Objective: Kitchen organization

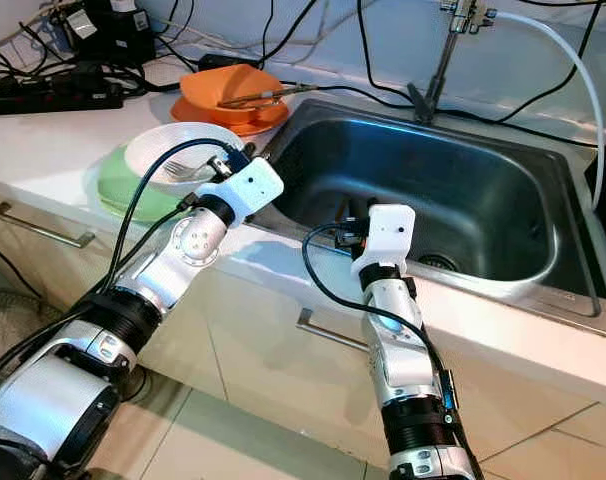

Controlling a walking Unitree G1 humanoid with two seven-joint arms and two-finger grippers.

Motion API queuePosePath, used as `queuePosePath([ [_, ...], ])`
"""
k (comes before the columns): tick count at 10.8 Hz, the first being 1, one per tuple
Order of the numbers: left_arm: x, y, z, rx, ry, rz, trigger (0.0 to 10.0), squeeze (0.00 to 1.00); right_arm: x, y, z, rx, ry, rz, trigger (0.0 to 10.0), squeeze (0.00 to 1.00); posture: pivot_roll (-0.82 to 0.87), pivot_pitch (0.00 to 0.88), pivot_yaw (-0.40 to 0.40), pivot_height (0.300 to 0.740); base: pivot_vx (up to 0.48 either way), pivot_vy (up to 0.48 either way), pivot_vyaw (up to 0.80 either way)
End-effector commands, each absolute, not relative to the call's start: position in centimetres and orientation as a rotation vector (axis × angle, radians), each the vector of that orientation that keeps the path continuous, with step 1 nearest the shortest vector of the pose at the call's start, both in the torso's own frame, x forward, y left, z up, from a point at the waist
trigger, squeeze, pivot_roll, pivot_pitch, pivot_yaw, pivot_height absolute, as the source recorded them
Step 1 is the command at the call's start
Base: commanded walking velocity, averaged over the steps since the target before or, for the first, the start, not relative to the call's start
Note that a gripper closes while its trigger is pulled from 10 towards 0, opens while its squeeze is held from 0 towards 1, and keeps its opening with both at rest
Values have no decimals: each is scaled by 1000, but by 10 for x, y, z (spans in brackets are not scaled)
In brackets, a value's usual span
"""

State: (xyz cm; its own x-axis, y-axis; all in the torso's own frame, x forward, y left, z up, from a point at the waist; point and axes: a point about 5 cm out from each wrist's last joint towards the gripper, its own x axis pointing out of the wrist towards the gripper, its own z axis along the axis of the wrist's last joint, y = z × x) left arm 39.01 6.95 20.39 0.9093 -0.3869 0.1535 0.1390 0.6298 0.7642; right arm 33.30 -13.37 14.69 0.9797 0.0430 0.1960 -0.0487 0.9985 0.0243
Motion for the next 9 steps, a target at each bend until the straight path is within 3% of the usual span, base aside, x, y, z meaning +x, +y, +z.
queuePosePath([
  [1, 392, 66, 214, 848, -358, -300, 0, 0, 335, -135, 153, 36, -207, 40, 10000, 0, 45, 57, 1, 740, 0, 0, 0],
  [9, 389, 71, 242, 843, -505, -224, 0, 0, 338, -132, 154, 38, -208, 50, 10000, 0, 52, 42, -6, 740, 0, 0, 0],
])
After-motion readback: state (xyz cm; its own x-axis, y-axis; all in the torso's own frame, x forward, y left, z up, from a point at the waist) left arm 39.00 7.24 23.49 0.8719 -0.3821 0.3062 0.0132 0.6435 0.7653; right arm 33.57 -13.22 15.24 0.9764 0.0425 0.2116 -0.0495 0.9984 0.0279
